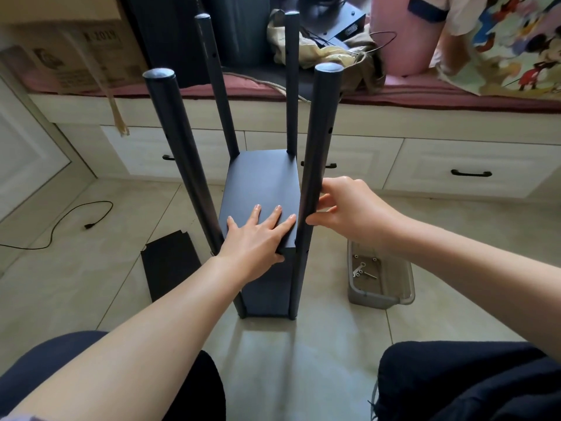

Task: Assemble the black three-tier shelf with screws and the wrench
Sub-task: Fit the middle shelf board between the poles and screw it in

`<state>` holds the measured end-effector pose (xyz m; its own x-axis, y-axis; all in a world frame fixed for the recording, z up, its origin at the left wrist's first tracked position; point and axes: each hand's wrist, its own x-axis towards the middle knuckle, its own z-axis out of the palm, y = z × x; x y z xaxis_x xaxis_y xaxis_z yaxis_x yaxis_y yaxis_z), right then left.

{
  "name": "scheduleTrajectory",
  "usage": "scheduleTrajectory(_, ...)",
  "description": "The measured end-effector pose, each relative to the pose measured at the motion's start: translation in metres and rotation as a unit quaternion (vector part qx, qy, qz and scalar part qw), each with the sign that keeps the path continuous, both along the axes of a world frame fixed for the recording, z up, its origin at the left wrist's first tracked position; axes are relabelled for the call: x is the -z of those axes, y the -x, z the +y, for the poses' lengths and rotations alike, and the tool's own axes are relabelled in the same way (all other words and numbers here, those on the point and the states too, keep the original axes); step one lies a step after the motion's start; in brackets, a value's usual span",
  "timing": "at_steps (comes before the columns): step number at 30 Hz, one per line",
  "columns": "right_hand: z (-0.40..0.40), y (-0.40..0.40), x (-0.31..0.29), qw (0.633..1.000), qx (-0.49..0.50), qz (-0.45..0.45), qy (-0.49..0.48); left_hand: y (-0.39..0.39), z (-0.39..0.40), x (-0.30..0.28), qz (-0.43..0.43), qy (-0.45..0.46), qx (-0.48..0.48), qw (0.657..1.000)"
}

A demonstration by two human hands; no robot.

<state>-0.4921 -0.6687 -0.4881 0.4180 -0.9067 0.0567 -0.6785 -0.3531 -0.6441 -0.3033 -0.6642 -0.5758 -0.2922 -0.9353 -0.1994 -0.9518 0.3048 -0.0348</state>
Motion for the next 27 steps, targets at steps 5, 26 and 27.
scheduleTrajectory(5, -0.001, 0.0, 0.0, 1.0, -0.011, -0.008, 0.004, -0.001, 0.002, 0.008, 0.004, 0.028, -0.001, 1.0)
scheduleTrajectory(26, -0.028, 0.045, 0.018, 0.987, 0.019, -0.103, -0.121, 0.029, 0.013, 0.036, 0.069, 0.182, -0.101, 0.976)
scheduleTrajectory(27, -0.032, 0.057, 0.024, 0.987, 0.024, -0.096, -0.128, 0.03, 0.012, 0.036, 0.071, 0.19, -0.102, 0.974)
